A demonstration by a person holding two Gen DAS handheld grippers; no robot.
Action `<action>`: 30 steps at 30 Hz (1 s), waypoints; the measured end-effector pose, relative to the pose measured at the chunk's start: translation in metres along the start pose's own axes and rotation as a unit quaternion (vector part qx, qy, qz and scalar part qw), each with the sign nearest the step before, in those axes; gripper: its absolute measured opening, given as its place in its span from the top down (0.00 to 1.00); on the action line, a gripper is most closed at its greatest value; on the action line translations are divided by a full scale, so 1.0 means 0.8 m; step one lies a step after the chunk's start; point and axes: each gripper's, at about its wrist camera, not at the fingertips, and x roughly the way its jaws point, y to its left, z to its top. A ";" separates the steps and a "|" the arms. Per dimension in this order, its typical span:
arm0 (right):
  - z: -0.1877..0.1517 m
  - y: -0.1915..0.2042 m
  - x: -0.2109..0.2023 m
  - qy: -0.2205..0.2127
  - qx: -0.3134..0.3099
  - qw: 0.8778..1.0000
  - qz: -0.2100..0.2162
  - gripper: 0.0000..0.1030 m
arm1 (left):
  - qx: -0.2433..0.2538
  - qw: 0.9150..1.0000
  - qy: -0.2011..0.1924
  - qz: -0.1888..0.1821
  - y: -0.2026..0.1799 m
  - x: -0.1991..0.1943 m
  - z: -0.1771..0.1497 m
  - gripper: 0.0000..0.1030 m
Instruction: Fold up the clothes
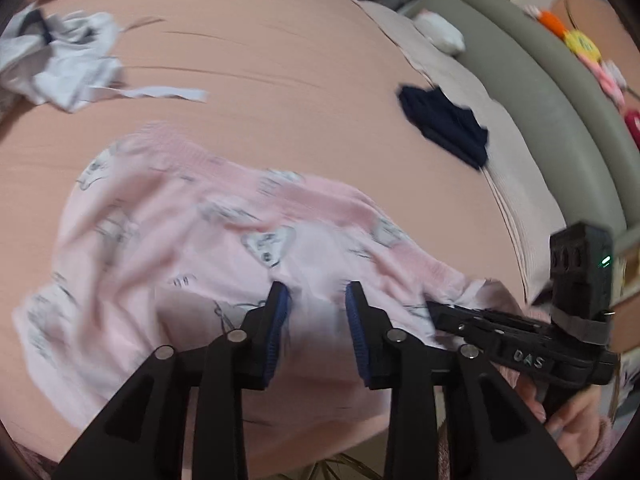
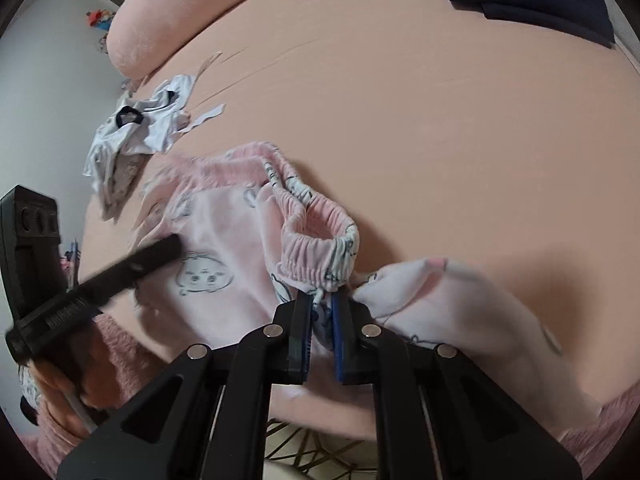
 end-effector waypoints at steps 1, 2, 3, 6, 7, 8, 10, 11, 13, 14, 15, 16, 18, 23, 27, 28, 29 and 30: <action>-0.003 0.002 -0.004 0.002 0.002 1.000 0.013 0.93 | -0.003 1.000 0.004 -0.008 -0.005 0.004 -0.002 0.56; -0.006 0.004 -0.009 0.006 0.010 0.999 0.036 0.93 | -0.008 1.000 0.006 -0.016 -0.006 0.007 -0.002 0.55; -0.011 0.007 -0.012 0.012 0.017 0.998 0.059 0.93 | -0.011 1.000 0.003 -0.018 -0.007 0.005 -0.002 0.55; -0.027 0.023 -0.016 0.020 0.003 0.997 0.078 0.91 | -0.017 0.999 -0.009 -0.027 -0.011 -0.006 -0.004 0.55; -0.030 0.027 -0.016 0.017 -0.005 0.997 0.073 0.91 | -0.019 0.999 -0.009 -0.039 -0.012 -0.011 -0.004 0.55; -0.034 0.030 -0.015 0.014 -0.011 0.997 0.070 0.91 | -0.018 0.999 -0.006 -0.050 -0.013 -0.013 -0.005 0.54; -0.039 0.032 -0.010 0.007 -0.017 0.997 0.071 0.91 | -0.012 0.998 0.002 -0.067 -0.015 -0.015 -0.007 0.53; -0.040 0.031 -0.009 0.007 -0.015 0.997 0.081 0.91 | -0.008 0.998 0.006 -0.067 -0.019 -0.011 -0.008 0.53; -0.043 0.031 -0.007 0.006 -0.016 0.995 0.098 0.91 | -0.006 0.997 0.018 -0.072 -0.024 0.001 -0.014 0.53; -0.044 0.034 -0.008 0.006 -0.026 0.994 0.102 0.91 | -0.010 0.997 0.023 -0.079 -0.026 0.006 -0.017 0.54; -0.045 0.034 -0.009 0.006 -0.032 0.994 0.102 0.91 | -0.010 0.996 0.024 -0.082 -0.029 0.008 -0.020 0.54; -0.046 0.033 -0.009 0.006 -0.031 0.994 0.101 0.91 | -0.004 0.997 0.023 -0.079 -0.033 0.010 -0.023 0.54; -0.049 0.032 -0.008 0.006 -0.026 0.994 0.103 0.91 | 0.004 0.997 0.020 -0.068 -0.041 0.008 -0.026 0.54; -0.052 0.027 -0.013 0.000 -0.021 0.995 0.102 0.91 | -0.004 0.998 -0.021 -0.062 -0.044 -0.028 -0.031 0.54; -0.046 0.031 -0.032 0.008 -0.055 0.995 0.081 0.87 | 0.016 0.998 -0.008 -0.060 -0.055 -0.023 -0.040 0.54; -0.045 0.032 -0.040 0.013 -0.073 0.995 0.067 0.87 | 0.016 0.998 -0.006 -0.061 -0.055 -0.021 -0.041 0.54; -0.043 0.033 -0.048 0.017 -0.090 0.994 0.052 0.87 | 0.015 0.998 -0.010 -0.059 -0.057 -0.020 -0.041 0.54; -0.041 0.029 -0.059 0.014 -0.095 0.995 0.037 0.87 | 0.017 0.998 -0.021 -0.057 -0.059 -0.023 -0.040 0.54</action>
